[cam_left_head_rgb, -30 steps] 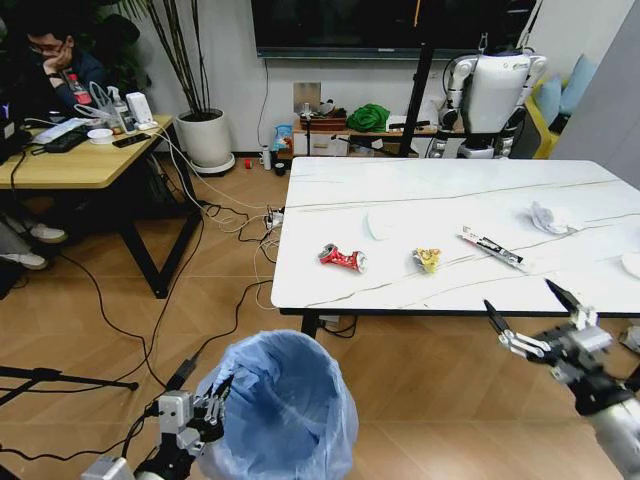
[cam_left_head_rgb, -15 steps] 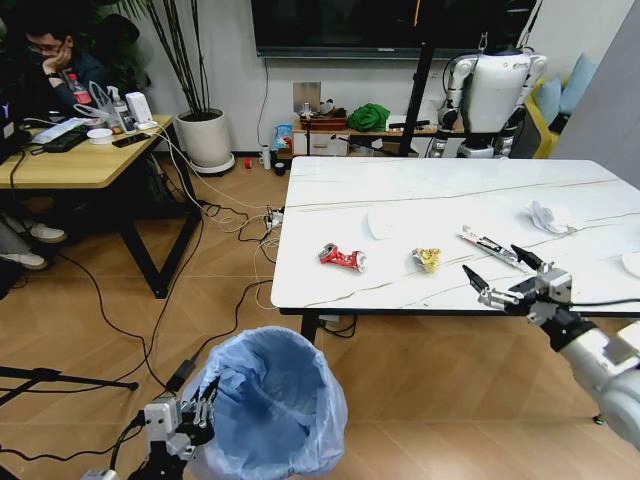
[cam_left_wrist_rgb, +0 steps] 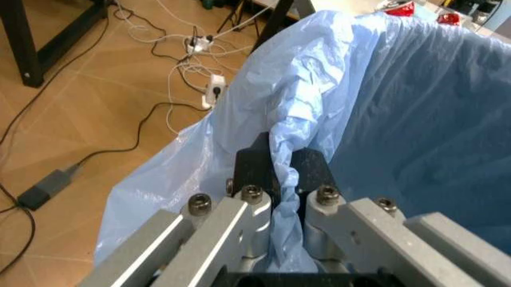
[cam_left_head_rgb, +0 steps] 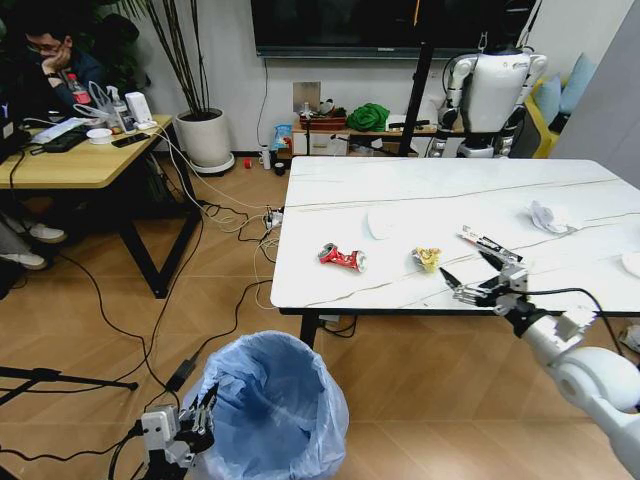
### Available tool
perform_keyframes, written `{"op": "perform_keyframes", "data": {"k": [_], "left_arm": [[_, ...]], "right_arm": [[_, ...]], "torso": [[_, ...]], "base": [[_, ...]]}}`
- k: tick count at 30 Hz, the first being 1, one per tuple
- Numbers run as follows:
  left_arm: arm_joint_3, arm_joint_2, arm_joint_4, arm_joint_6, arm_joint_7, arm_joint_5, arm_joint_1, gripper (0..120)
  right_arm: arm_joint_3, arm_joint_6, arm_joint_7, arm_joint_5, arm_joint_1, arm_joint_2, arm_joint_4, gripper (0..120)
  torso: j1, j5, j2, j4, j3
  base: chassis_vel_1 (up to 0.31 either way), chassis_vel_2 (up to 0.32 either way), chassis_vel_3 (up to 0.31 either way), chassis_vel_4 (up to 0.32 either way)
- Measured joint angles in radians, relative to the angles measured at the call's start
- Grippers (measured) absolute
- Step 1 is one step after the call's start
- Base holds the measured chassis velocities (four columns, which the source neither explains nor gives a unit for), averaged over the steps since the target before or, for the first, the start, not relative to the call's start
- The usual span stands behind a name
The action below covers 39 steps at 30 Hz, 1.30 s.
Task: Pick up the trash bin and place the trash from the table into it.
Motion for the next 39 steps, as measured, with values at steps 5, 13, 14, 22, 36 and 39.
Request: {"op": "perform_keyframes", "data": {"k": [5,13,14,22,36,39], "left_arm": [[-0.005,0.003,-0.003,0.0,0.002,0.0,0.003,0],[-0.008,0.002,-0.001,0.0,0.002,-0.002,0.0,0],[-0.008,0.002,-0.001,0.0,0.002,-0.002,0.0,0],[-0.009,-0.003,0.0,-0.002,0.002,-0.002,-0.006,0],[-0.002,-0.006,0.017,-0.002,0.0,-0.001,-0.022,0],[-0.003,-0.004,0.018,-0.002,0.0,-0.003,-0.023,0]], "right_arm": [[-0.065,0.003,-0.003,-0.006,0.069,0.005,-0.029,100],[-0.213,-0.011,-0.001,0.022,0.205,-0.027,-0.097,100],[-0.213,-0.011,-0.001,0.022,0.205,-0.027,-0.097,100],[-0.279,-0.025,-0.003,0.046,0.262,-0.052,-0.175,100],[-0.29,-0.03,0.002,0.048,0.284,-0.045,-0.188,61],[-0.298,-0.03,0.002,0.048,0.29,-0.042,-0.196,49]], "torso": [[0.0,0.0,0.0,0.0002,0.0],[0.0,0.0001,0.0,0.0003,0.0],[0.0,0.0001,0.0,0.0003,0.0],[0.0,-0.0001,-0.001,0.0001,0.0],[0.0,0.0,-0.001,0.0001,0.0],[0.0,0.0,-0.001,0.0001,0.0]], "base": [[0.0,0.0,0.0,0.0],[0.0,0.0,0.0,0.0],[0.0,0.0,0.0,0.0],[0.0,0.0,0.0,0.0],[0.0,0.0,0.0,0.0],[0.0,0.0,0.0,0.0]]}}
